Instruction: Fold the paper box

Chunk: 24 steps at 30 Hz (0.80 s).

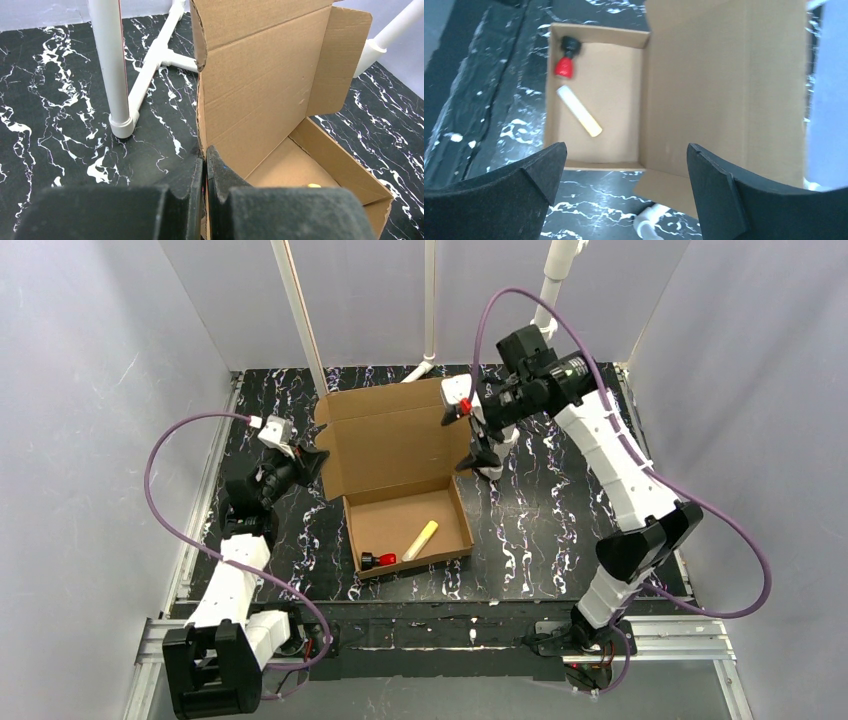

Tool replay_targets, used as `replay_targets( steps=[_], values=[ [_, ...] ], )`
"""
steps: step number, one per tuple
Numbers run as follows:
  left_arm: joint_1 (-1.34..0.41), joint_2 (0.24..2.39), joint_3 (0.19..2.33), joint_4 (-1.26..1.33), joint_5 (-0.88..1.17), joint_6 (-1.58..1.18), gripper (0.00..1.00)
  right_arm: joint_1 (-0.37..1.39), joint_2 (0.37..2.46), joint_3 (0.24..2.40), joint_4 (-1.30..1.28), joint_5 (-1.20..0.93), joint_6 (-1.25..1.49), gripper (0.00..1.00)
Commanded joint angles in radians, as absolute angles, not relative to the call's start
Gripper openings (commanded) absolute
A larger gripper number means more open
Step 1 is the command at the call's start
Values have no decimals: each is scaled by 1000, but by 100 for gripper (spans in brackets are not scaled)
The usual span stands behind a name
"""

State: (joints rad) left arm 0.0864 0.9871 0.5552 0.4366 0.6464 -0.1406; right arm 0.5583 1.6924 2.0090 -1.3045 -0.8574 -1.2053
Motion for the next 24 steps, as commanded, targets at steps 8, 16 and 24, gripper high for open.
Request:
replay_targets(
  steps=[8,16,24],
  values=[
    [59,878,518,489,635,-57,0,558,1863,2281,-1062,-729,-844,98],
    [57,845,488,489,646,37,0,577,1948,2372,-1032,-675,-861,98],
    [54,821,465,489,668,105,0,610,1955,2384,-1036,-636,-898,98]
  ],
)
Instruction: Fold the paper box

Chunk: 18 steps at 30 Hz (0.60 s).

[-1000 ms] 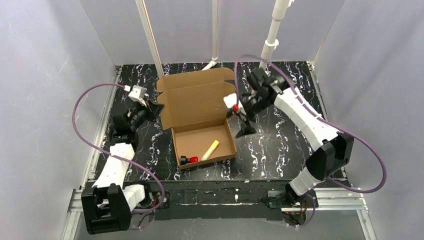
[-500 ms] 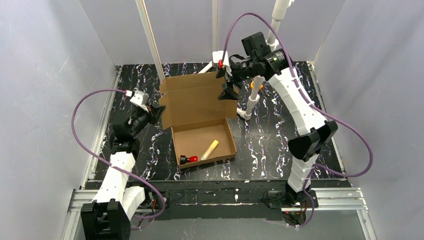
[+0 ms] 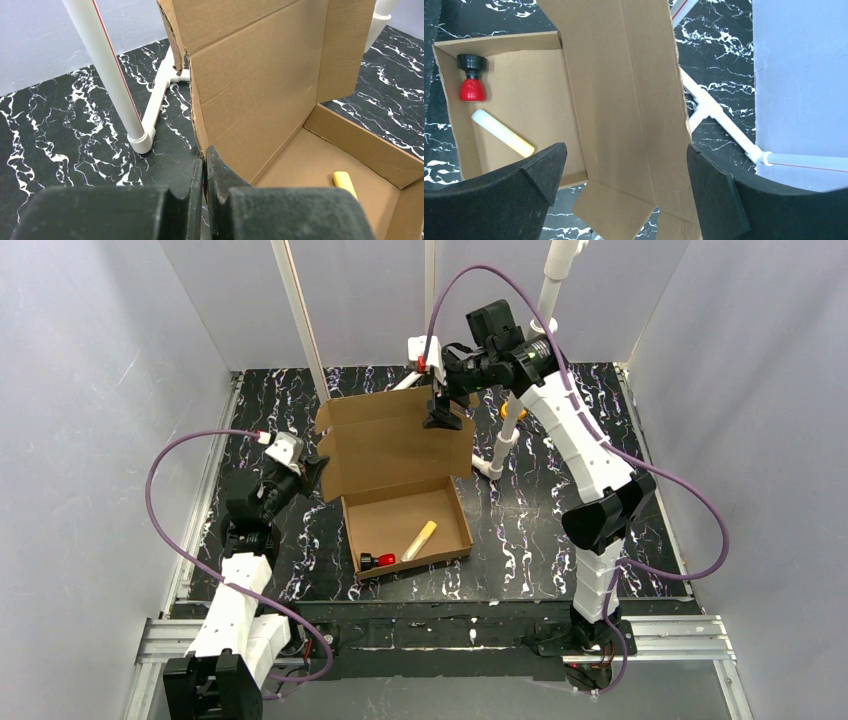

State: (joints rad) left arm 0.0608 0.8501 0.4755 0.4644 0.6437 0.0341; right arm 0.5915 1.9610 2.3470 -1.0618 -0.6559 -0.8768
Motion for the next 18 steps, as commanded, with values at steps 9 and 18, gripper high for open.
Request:
replay_targets(
  steps=[9,18],
  values=[
    [36,778,437,490,713,190,0,618,1950,2362,-1027,-581,-908,98],
    [23,749,423,489,734,232,0,618,1928,2298,-1033,-564,-931,98]
  ],
)
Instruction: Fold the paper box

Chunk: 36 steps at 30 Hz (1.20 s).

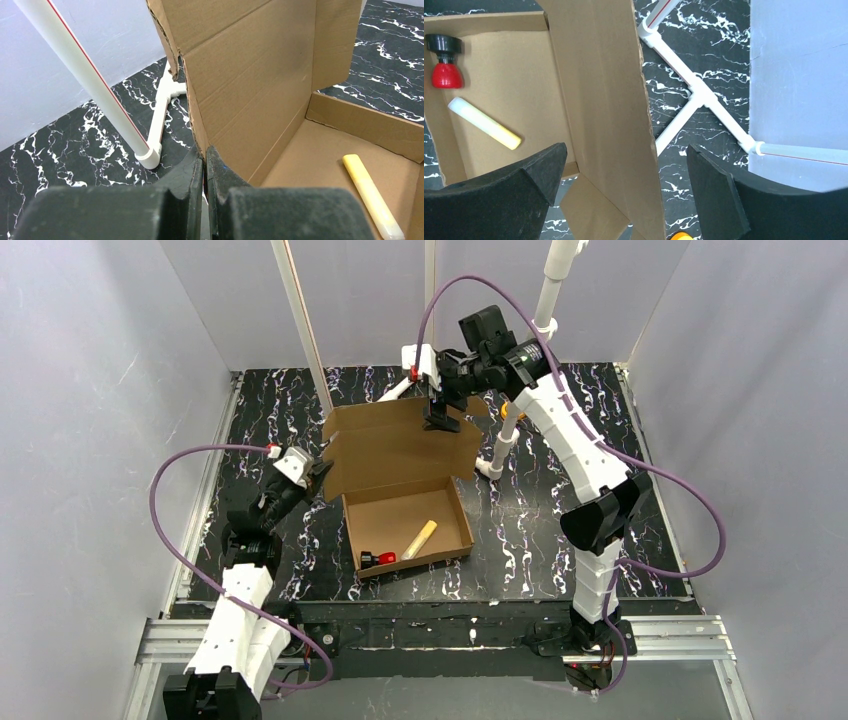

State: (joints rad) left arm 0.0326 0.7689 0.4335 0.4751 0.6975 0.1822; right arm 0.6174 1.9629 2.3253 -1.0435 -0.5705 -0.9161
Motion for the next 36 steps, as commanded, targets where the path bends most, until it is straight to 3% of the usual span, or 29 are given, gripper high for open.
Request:
replay_targets(
  steps=[1,6,19,23,26,29,31,36],
  values=[
    [23,749,423,490,738,233,0,618,1927,2293,-1032,-561,-932,97],
    [19,744,425,489,747,236,0,620,1911,2272,-1028,-552,-939,85],
    [15,738,425,489,734,231,0,620,1882,2237,-1028,-554,-953,16],
    [15,735,442,473,696,130,22,620,1874,2225,-1040,-558,-967,3],
    [15,713,518,343,683,14,63,620,1865,2212,-1054,-557,-980,1],
    [15,670,605,143,683,-92,88,620,1855,2197,-1078,-560,-1012,1],
    [14,629,665,27,669,-118,98,620,1853,2184,-1088,-563,-1024,1],
    [15,583,828,-173,673,-130,98,619,1857,2172,-1111,-576,-1043,1]
  ],
)
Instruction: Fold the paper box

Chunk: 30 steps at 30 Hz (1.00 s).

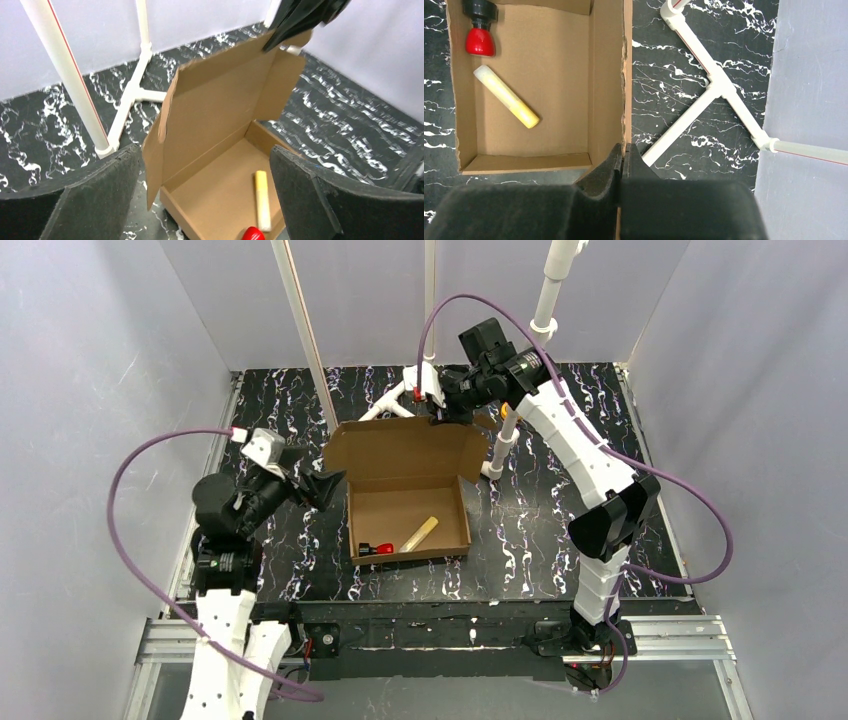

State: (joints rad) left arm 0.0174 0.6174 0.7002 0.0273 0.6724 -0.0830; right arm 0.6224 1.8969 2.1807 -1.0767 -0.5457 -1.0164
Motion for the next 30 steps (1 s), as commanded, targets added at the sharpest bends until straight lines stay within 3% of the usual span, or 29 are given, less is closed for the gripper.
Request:
replay_targets(
  steps=[1,7,15,30],
  values=[
    [15,589,861,-185,673,-133,98,620,1858,2173,-1120,-584,-1047,1],
    [-59,708,1099,-248,731,-9,98,621,1845,2164,-1149,-622,-1073,3],
    [-222,963,1256,-323,806,242,93,639,1839,2154,-1151,-618,-1075,3],
    [-347,1235,1443,-531,747,539,66,655,1844,2150,-1145,-609,-1070,3]
  ],
)
